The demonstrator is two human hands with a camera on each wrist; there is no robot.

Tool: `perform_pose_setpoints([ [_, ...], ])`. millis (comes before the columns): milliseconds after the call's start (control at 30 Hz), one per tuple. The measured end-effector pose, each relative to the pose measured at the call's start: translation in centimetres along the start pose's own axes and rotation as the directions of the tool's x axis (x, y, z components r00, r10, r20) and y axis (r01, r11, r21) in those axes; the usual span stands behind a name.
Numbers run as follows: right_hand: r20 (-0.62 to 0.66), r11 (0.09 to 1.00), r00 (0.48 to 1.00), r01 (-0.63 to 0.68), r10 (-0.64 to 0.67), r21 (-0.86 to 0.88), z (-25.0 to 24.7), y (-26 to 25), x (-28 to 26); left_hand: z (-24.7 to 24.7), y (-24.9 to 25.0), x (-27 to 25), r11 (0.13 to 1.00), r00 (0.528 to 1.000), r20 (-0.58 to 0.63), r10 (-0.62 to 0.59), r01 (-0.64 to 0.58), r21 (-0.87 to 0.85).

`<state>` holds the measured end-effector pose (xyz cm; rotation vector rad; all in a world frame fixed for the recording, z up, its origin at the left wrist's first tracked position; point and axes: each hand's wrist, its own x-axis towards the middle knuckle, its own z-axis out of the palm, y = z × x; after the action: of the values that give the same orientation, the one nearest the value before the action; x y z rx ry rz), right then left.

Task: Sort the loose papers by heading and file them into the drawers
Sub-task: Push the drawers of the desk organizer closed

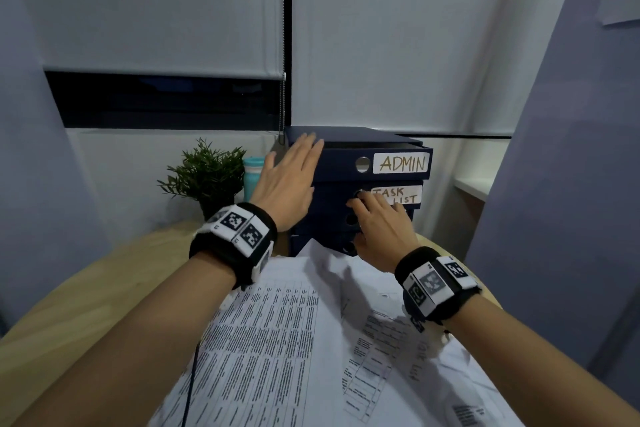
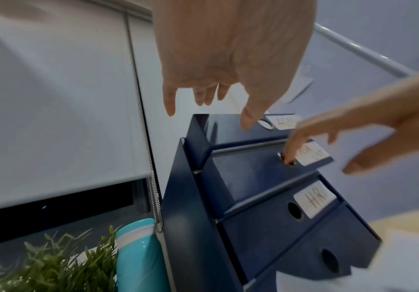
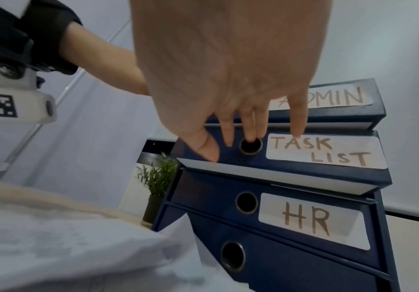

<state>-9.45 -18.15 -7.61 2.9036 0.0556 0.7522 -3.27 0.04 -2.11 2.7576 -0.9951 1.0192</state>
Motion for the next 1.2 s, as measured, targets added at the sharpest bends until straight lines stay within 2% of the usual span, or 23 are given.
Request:
perform_pose_setpoints([
  [67, -0.064, 1.0, 0.998, -0.012, 0.011, -0.021, -0.1, -0.3, -0.8, 0.5, 0.7, -1.0, 0.995, 0.997, 0.007, 0.079, -0.08, 0.055],
  [100, -0.034, 1.0, 0.999, -0.008, 0.007, -0.029, 0.0, -0.5, -1.1, 0.8, 0.9, -1.4, 0.988, 0.992, 0.037, 0.123, -0.126, 0.087],
  [200, 0.235, 0.999, 0.972, 0.02, -0.014, -0.027, 1.3, -0.4, -1.3, 2.0, 1.4, -2.1, 0.948, 0.963, 0.171, 0.208, -0.241, 0.206],
  [267, 0.328, 0.999, 0.944, 0.034, -0.029, -0.01, 2.2, -0.2, -0.7, 2.6, 1.6, -2.3, 0.934, 0.948, 0.243, 0.207, -0.266, 0.241],
  [367, 0.321, 1.0, 0.947, 0.012, -0.008, -0.009, 3.2, -0.4, 0.3, 3.1, 1.6, -2.3, 0.938, 0.938, 0.294, 0.182, -0.255, 0.234],
  [600, 0.289, 0.994, 0.956, -0.081, 0.057, 0.071, 4.3, -1.1, 2.1, 3.4, 1.8, -1.9, 0.943, 0.935, 0.318, 0.157, -0.237, 0.233],
  [767, 0.411, 0.971, 0.91, -0.145, 0.056, 0.19, 4.6, -0.8, 2.5, 3.6, 2.1, -2.1, 0.947, 0.926, 0.35, 0.141, -0.229, 0.226],
  [967, 0.415, 0.982, 0.908, -0.122, 0.053, 0.141, 3.4, -1.0, 2.1, 3.4, 1.9, -2.1, 0.947, 0.922, 0.363, 0.134, -0.227, 0.227],
  [1200, 0.431, 0.994, 0.902, -0.062, 0.017, 0.092, 1.5, -1.8, -0.6, 3.1, 2.1, -2.6, 0.959, 0.905, 0.413, 0.101, -0.2, 0.202],
])
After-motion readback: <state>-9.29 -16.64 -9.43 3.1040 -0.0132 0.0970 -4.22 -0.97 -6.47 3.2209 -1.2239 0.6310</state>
